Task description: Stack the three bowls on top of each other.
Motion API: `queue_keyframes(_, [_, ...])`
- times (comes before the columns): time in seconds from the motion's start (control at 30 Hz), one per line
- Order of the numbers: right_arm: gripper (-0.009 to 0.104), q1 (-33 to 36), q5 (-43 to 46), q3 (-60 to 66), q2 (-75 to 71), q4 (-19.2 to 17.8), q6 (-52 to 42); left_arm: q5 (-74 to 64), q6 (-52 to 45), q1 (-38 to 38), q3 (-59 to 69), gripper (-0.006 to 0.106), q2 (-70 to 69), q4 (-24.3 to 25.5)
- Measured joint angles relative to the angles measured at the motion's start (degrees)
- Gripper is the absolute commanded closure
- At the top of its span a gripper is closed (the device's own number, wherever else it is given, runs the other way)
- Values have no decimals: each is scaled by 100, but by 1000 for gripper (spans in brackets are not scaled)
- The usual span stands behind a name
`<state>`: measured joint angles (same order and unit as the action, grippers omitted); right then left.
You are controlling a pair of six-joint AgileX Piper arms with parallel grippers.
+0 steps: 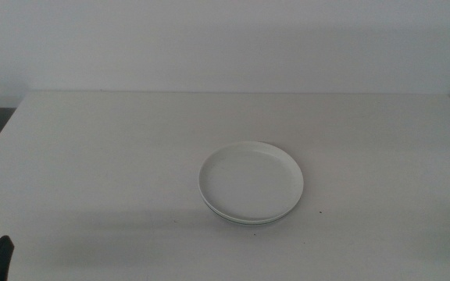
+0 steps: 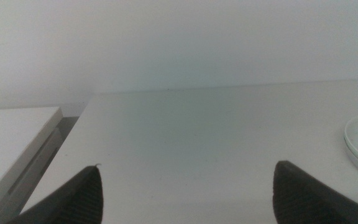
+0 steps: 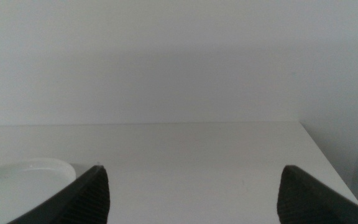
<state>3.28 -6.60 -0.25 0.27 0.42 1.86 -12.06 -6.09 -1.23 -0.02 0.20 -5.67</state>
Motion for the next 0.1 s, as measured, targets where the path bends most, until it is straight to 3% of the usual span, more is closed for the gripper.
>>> queue_keyframes(0.1, [2,0,4,0,0,15,0,0,0,0,0,7,0,23])
